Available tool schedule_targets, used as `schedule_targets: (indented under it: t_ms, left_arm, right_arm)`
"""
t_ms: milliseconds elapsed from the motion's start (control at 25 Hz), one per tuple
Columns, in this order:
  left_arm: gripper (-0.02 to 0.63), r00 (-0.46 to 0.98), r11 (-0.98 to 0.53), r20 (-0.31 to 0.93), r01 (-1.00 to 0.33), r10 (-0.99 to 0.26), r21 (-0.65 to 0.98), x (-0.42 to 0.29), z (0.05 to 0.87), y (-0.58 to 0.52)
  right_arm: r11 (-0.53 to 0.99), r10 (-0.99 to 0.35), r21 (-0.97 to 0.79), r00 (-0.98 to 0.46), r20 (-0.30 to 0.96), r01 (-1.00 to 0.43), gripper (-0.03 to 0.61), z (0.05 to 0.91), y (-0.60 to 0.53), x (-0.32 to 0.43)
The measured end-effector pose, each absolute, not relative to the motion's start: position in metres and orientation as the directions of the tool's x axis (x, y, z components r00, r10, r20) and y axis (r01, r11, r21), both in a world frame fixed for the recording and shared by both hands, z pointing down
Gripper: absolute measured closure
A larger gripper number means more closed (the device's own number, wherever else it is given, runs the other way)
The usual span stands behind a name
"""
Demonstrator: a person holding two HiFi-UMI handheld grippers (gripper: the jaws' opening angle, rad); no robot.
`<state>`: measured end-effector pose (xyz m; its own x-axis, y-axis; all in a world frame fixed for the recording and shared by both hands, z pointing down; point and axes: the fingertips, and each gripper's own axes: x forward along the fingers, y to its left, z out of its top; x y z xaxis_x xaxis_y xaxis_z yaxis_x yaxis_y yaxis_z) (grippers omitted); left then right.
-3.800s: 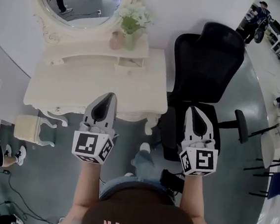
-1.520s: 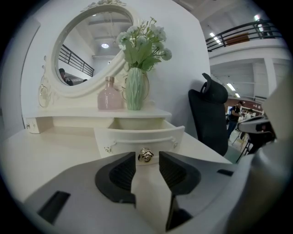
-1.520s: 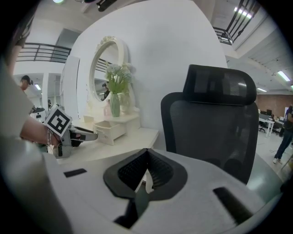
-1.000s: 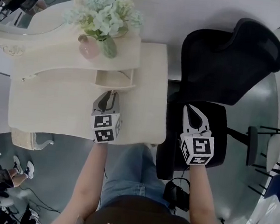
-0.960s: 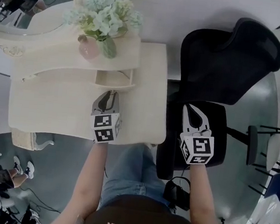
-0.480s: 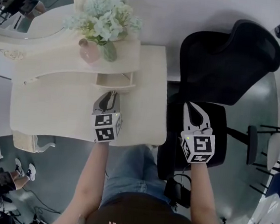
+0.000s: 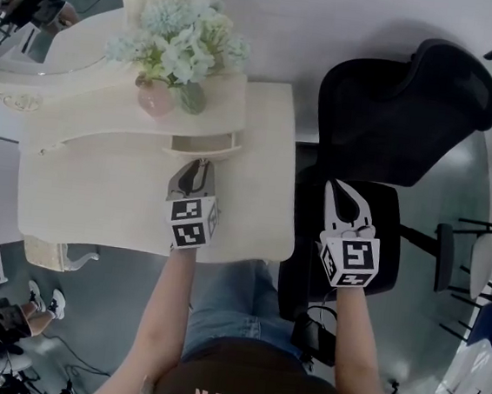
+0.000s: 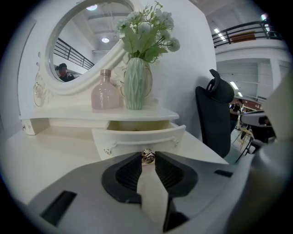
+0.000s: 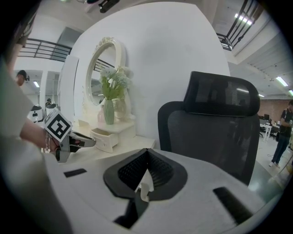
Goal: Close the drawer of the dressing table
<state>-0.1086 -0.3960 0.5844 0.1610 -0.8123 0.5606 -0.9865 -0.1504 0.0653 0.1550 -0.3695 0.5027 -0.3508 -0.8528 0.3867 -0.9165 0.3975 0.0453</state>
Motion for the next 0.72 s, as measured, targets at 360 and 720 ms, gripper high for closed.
schedule_targets:
  t_ms: [360,720]
  left_arm:
    - [0.53,0.158,-0.143,0.555,-0.987,-0.817,0.07,-0.111,0.586,-0.415]
    - [0.53,0.149,-0.136,0.551,-0.989,-0.821,0.065,-0.114,0.584,-0.433]
  right_arm:
    - [0.391,-0.851,0.04,-0.345,0.396,-0.919,0.58,0.508,-0.379,0.155]
    - [0.381,-0.85,0.037,-0.334,0.407,-0.924,0.58,0.514,-0.382,0.159]
